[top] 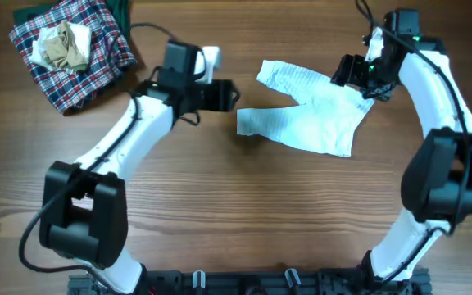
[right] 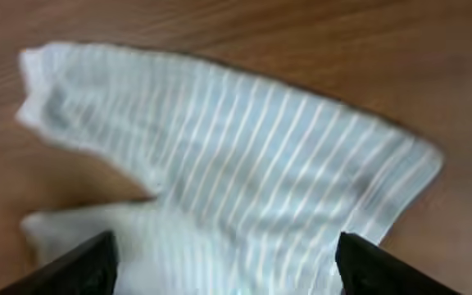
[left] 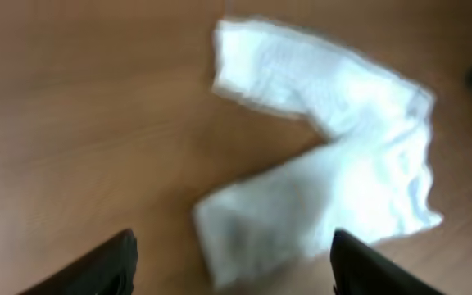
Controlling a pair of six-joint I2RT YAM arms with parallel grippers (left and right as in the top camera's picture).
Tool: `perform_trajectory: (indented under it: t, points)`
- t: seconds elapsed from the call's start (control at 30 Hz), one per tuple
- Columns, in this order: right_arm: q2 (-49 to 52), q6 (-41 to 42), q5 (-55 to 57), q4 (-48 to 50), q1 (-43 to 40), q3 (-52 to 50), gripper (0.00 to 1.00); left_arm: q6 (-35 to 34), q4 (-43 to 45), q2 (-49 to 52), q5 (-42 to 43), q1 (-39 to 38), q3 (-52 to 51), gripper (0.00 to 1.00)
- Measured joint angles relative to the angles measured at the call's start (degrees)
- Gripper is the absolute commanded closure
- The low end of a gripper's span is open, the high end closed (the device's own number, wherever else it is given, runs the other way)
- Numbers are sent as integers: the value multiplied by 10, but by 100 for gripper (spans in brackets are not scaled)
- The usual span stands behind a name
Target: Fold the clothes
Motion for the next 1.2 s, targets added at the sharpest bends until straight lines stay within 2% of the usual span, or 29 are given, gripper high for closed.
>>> perform_trajectory:
  t: [0.17, 0.23, 0.3, 0.33, 0.37, 0.47, 0.57, 0.6, 0.67, 0.8, 0.97, 1.07, 1.2]
  points:
    - [-7, -25, -55, -68, 0, -4, 13, 9, 148, 18, -5, -27, 2, 26]
    - [-7, -29, -65, -70, 0, -12, 17, 10, 201, 42, -7, -34, 2, 26]
    - [-7, -31, -73, -70, 0, -24, 27, 11, 250, 80, -8, -41, 2, 31]
    - [-7, -30, -77, -69, 0, -32, 36, 10, 269, 97, -8, -44, 2, 35]
    - [-7, -35, -82, -67, 2, -45, 54, 10, 302, 123, -10, -48, 1, 44]
    - [-7, -37, -85, -52, 11, -64, 73, 7, 346, 150, -11, -51, -1, 52]
    - [-7, -40, -88, -30, 31, -93, 90, -1, 390, 173, -13, -52, -1, 68]
    - [-7, -38, -89, -22, 40, -106, 93, -8, 393, 178, -14, -52, -1, 73]
    - [-7, -26, -88, -8, 50, -129, 95, -12, 396, 184, -15, -52, -1, 80]
    - [-7, 11, -60, 21, 60, -182, 95, -18, 413, 195, -17, -52, -1, 82]
    - [-7, 52, -38, 27, 59, -198, 96, -33, 438, 216, -18, -52, -1, 88]
    - [-7, 73, -23, 27, 59, -198, 96, -42, 439, 224, -19, -57, -1, 96]
    - [-7, 82, -14, 26, 59, -198, 95, -47, 441, 226, -28, -77, -1, 96]
